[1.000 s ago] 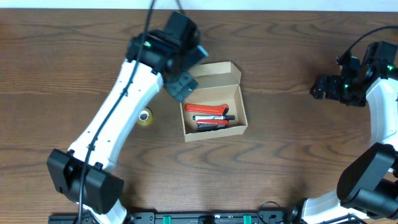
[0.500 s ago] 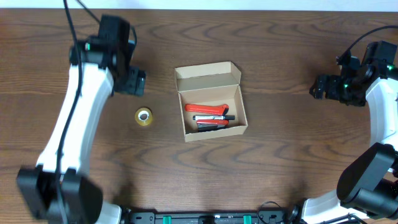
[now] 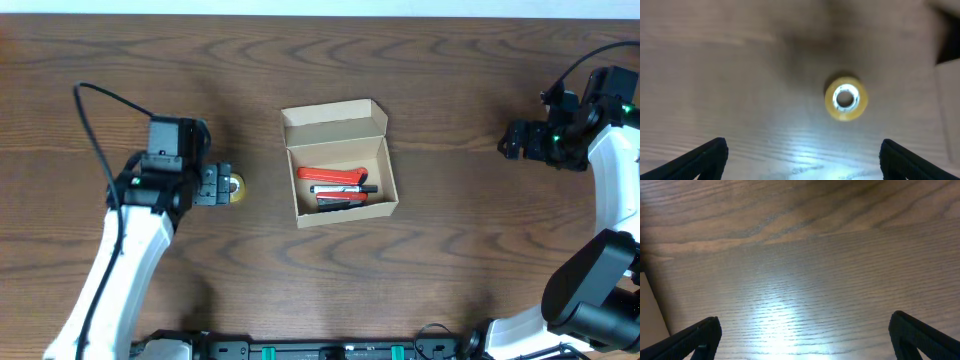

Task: Pack container
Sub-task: 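Lower left gripper onto the yellow tape roll and grasp it, then carry the tape roll into the box and release it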

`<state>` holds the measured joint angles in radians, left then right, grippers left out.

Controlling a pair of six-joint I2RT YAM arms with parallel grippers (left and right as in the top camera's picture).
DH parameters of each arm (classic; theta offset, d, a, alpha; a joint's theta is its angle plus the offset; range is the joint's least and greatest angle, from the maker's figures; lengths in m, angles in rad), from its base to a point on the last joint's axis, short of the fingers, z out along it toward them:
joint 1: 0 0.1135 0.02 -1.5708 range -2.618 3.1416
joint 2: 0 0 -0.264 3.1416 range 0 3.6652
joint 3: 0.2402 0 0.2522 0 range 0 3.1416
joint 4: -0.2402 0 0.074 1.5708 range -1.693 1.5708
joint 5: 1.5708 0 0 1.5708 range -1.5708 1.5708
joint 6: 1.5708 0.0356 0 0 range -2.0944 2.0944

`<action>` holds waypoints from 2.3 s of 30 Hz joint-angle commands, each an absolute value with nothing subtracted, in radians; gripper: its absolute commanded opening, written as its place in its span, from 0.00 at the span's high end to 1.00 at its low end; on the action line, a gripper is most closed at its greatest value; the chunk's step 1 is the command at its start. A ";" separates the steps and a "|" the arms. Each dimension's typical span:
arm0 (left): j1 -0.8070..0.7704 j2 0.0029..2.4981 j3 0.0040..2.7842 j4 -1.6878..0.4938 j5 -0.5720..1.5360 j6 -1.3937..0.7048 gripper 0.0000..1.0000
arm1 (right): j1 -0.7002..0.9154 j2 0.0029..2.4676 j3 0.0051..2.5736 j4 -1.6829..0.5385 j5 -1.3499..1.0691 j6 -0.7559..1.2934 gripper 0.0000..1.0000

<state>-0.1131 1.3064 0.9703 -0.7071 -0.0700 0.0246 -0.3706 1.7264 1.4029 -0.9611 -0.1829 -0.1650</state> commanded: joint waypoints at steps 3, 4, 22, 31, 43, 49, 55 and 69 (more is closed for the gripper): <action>-0.089 1.435 0.964 -0.682 -0.004 0.015 0.05 | -0.361 1.704 1.398 -0.967 -0.184 -0.173 0.01; -0.089 1.453 0.964 -0.677 0.000 0.015 0.05 | -0.360 1.704 1.398 -0.969 -0.184 -0.173 0.01; -0.050 1.663 0.964 -0.588 0.050 0.015 0.05 | -0.359 1.704 1.398 -0.973 -0.184 -0.173 0.01; -0.030 1.737 0.964 -0.559 0.053 0.022 0.05 | -0.359 1.704 1.398 -0.980 -0.184 -0.174 0.01; -0.030 1.851 0.964 -0.542 0.084 0.018 0.04 | -0.359 1.704 1.398 -0.984 -0.183 -0.173 0.01; -0.030 1.851 0.964 -0.542 0.105 0.019 0.44 | -0.359 1.704 1.398 -0.984 -0.184 -0.173 0.01; -0.030 1.851 0.964 -0.554 0.128 0.018 0.94 | -0.358 1.704 1.398 -0.984 -0.184 -0.173 0.01; -0.033 1.695 1.072 -0.682 0.204 0.027 0.94 | -0.358 1.704 1.398 -0.986 -0.183 -0.173 0.01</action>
